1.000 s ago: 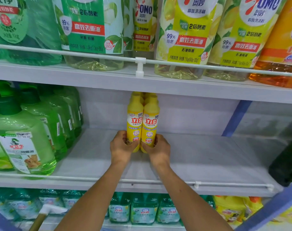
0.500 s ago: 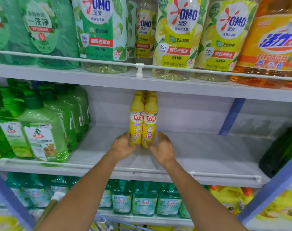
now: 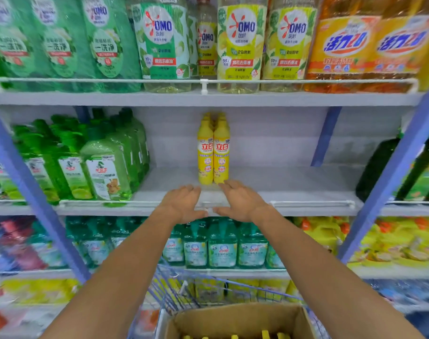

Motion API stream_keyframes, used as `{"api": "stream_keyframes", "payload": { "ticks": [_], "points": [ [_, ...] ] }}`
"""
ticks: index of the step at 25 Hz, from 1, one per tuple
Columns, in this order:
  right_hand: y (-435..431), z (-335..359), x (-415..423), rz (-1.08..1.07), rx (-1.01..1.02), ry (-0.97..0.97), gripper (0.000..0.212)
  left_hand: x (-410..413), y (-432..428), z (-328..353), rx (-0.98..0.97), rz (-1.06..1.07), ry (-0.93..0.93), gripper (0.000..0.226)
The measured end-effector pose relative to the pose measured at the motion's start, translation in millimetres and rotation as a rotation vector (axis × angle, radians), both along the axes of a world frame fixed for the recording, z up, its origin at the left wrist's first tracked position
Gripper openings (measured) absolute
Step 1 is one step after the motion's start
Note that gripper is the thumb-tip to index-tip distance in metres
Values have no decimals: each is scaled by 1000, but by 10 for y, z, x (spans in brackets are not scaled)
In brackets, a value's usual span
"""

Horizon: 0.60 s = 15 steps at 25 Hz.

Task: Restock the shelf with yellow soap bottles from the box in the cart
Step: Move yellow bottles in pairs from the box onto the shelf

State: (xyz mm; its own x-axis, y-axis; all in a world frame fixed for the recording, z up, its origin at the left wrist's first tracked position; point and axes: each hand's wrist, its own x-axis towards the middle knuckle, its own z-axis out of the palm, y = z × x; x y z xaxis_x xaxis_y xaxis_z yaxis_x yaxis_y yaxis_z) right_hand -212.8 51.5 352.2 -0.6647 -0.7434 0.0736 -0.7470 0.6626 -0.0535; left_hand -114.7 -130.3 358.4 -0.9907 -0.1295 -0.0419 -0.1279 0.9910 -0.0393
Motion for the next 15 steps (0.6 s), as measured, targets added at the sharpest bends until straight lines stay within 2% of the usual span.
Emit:
{"api": "stream_keyframes", "payload": {
  "ticks": [7,15],
  "points": [
    [193,-243,884,-35,119,15,85,758,161,-399,35,-117,76,81],
    [379,-1127,1428,-25,170,-116,84,1319,356,-1285,80,-67,-116,81]
  ]
}}
